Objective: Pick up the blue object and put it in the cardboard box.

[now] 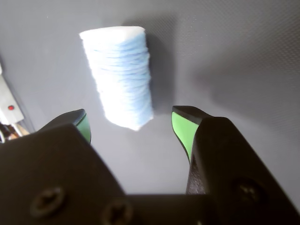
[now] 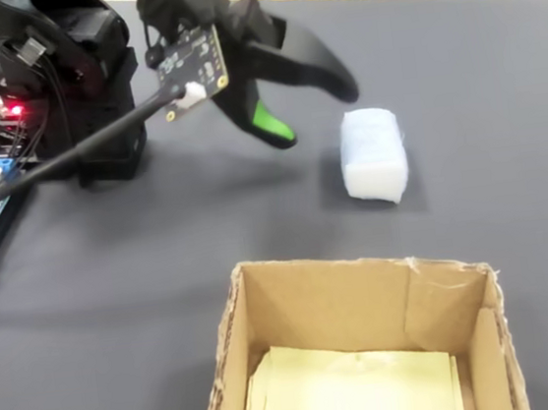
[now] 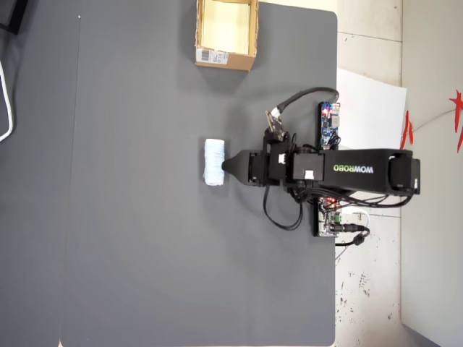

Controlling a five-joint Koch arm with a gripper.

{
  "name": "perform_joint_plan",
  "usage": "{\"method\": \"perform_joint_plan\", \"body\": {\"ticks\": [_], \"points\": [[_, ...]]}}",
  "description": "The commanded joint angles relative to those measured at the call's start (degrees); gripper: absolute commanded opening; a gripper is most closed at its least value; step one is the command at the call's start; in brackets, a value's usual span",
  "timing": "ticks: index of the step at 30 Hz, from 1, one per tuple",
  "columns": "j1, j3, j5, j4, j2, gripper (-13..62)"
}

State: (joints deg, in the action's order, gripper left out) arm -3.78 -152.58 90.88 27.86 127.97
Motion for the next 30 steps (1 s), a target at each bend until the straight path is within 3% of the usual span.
{"method": "perform_joint_plan", "body": {"ticks": [1,20,27,30], "points": [[0.44,4.83,0.88,-0.09,-0.7,33.8],[-0.09,21.71,4.22,3.96,-29.0,33.3],[-0.88,21.8,5.89,-0.97,-30.94,20.5],[-1.93,20.92,6.86,-3.6,-29.88,18.5]]}}
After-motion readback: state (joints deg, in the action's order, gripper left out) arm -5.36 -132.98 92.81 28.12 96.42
